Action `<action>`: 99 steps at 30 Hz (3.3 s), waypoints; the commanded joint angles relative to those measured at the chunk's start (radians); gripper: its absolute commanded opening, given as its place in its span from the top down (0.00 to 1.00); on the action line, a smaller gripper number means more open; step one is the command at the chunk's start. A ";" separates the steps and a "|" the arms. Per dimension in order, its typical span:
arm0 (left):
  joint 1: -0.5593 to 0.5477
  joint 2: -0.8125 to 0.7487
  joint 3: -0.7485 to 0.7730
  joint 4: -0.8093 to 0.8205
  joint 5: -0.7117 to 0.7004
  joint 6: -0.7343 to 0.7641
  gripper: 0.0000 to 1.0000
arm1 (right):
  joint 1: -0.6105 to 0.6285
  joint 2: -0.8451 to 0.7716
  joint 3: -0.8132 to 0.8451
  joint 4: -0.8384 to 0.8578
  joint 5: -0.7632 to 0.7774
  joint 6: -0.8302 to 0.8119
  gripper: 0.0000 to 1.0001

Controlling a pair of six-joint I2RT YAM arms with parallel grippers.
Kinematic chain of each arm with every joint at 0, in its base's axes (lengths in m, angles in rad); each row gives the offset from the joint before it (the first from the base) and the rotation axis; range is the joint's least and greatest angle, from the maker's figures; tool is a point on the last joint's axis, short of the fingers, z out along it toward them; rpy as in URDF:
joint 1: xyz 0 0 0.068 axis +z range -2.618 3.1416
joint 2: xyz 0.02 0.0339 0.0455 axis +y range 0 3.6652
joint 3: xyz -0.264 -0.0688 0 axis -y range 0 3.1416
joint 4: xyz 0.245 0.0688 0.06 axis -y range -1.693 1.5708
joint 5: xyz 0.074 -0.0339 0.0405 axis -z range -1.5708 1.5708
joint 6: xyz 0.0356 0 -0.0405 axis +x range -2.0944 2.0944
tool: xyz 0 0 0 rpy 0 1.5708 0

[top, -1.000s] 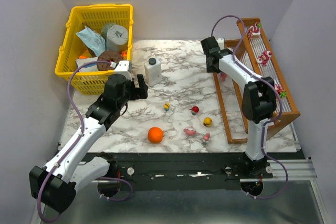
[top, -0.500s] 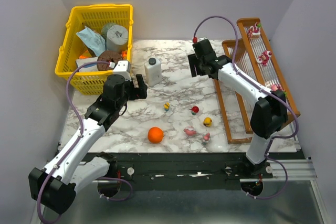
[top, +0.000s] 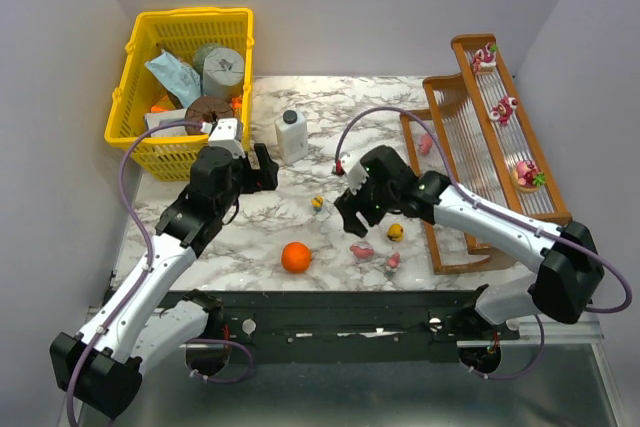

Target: Place and organize the plastic toys onto the shelf

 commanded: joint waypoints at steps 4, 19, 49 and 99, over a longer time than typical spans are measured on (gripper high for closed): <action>0.007 -0.039 -0.031 -0.029 0.044 -0.049 0.01 | 0.074 -0.103 -0.155 0.026 -0.093 0.068 0.20; 0.009 -0.048 -0.051 -0.052 0.043 -0.074 0.01 | 0.154 -0.028 -0.053 -0.231 0.282 0.933 0.18; 0.009 -0.051 -0.058 -0.080 0.027 -0.068 0.01 | 0.181 0.231 -0.013 -0.227 0.355 1.132 0.23; 0.015 -0.070 -0.003 -0.133 -0.025 -0.020 0.01 | 0.192 0.141 0.091 -0.028 0.084 0.221 0.09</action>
